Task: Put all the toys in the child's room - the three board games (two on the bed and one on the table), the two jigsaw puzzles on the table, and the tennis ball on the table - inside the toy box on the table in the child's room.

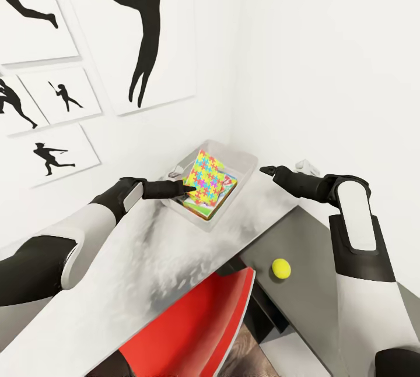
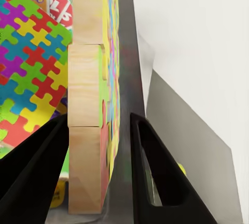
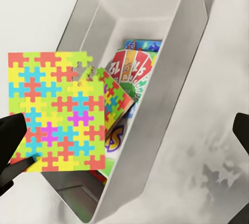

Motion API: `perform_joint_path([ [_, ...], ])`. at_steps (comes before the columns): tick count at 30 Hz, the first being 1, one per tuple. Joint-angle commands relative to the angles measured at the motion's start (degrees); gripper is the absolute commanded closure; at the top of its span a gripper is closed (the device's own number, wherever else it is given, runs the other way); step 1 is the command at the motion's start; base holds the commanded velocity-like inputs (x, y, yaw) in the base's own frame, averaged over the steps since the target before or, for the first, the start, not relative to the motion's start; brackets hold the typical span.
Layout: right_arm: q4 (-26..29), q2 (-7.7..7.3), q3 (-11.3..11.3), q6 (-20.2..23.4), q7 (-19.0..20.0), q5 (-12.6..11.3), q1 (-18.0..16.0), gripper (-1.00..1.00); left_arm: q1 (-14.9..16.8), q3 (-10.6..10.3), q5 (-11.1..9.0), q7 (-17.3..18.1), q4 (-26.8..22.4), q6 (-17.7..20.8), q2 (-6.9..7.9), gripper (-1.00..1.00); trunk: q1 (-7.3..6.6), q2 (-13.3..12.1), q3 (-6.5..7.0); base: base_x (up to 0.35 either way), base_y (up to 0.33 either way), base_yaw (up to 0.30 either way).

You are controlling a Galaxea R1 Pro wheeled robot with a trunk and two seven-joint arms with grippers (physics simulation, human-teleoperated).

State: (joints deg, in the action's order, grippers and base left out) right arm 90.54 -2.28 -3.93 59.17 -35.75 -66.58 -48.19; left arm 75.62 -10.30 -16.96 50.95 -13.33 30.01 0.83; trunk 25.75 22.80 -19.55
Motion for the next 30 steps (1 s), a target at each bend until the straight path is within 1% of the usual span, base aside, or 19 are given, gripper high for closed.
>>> perform_joint_path([
  [1,0.0,0.00,0.0,0.2,-0.6,-0.6,-0.1,-1.00,0.1,-0.4,-0.6,0.0,0.0,0.4,0.05,1.00,0.03,0.1,-0.20,0.000,0.000,0.000],
  [5,0.1,0.00,0.0,0.2,-0.6,-0.6,-0.1,-1.00,0.1,-0.4,-0.6,0.0,0.0,0.3,0.09,1.00,0.03,0.1,-0.57,0.000,0.000,0.000],
  [10,0.1,0.00,0.0,0.2,-0.6,-0.6,-0.1,-1.00,0.1,-0.4,-0.6,0.0,0.0,0.3,0.65,1.00,0.03,0.1,-0.86,0.000,0.000,0.000],
  [30,0.1,0.00,0.0,0.2,-0.6,-0.6,-0.1,-1.00,0.1,-0.3,-0.6,0.0,0.1,0.3,0.75,1.00,0.03,0.1,-0.91,0.000,0.000,0.000],
])
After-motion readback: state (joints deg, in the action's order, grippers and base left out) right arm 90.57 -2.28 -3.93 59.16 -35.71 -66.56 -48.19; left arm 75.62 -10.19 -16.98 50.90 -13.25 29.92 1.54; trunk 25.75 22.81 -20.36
